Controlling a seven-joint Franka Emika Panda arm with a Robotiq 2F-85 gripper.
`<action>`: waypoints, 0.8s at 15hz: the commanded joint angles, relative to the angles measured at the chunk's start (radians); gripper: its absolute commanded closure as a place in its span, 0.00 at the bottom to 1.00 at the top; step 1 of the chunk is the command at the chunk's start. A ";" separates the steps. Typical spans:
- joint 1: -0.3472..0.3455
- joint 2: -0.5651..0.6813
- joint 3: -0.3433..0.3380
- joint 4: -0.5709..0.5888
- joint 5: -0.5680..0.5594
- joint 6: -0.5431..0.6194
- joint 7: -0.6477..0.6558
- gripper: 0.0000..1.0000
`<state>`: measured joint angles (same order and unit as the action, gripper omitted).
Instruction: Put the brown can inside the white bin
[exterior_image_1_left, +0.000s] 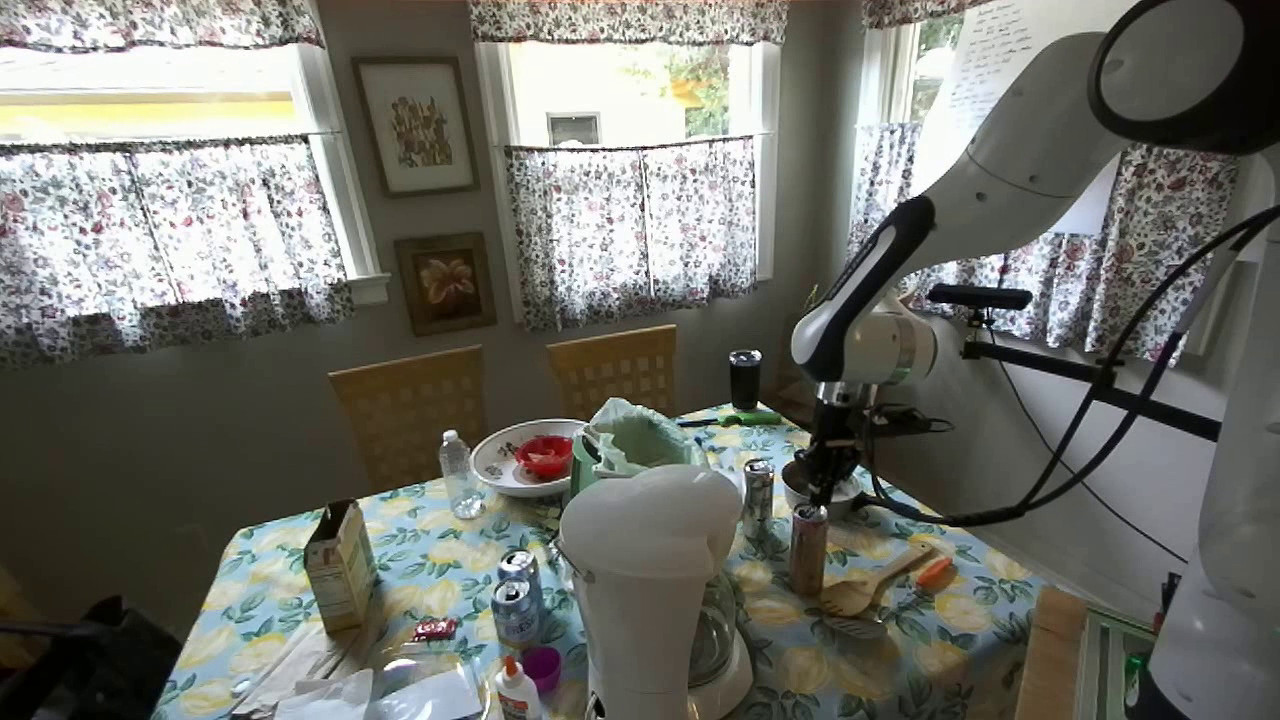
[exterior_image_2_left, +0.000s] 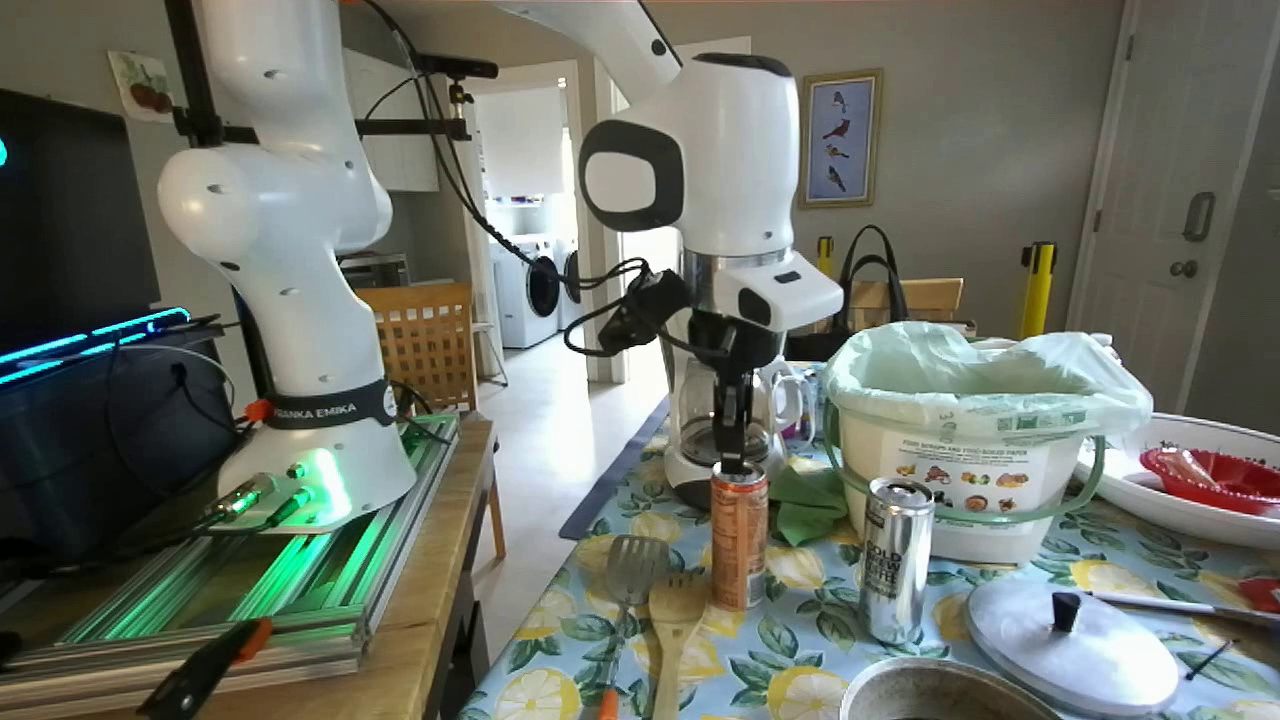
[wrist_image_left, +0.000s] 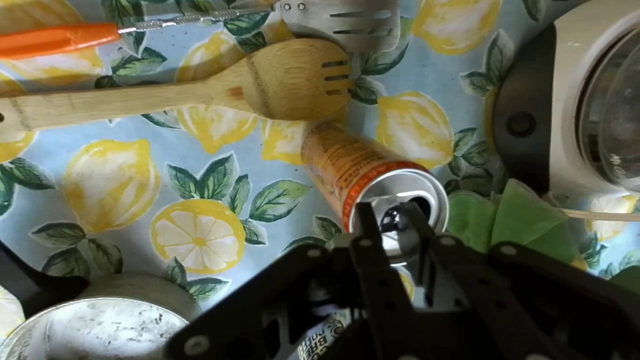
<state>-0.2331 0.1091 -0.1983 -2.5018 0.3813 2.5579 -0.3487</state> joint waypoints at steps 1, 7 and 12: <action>-0.015 0.033 0.021 0.018 0.042 0.021 -0.041 0.73; -0.018 0.044 0.030 0.024 0.042 0.027 -0.041 0.82; -0.018 0.045 0.033 0.025 0.042 0.028 -0.041 0.80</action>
<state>-0.2336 0.1284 -0.1843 -2.4952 0.3823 2.5656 -0.3489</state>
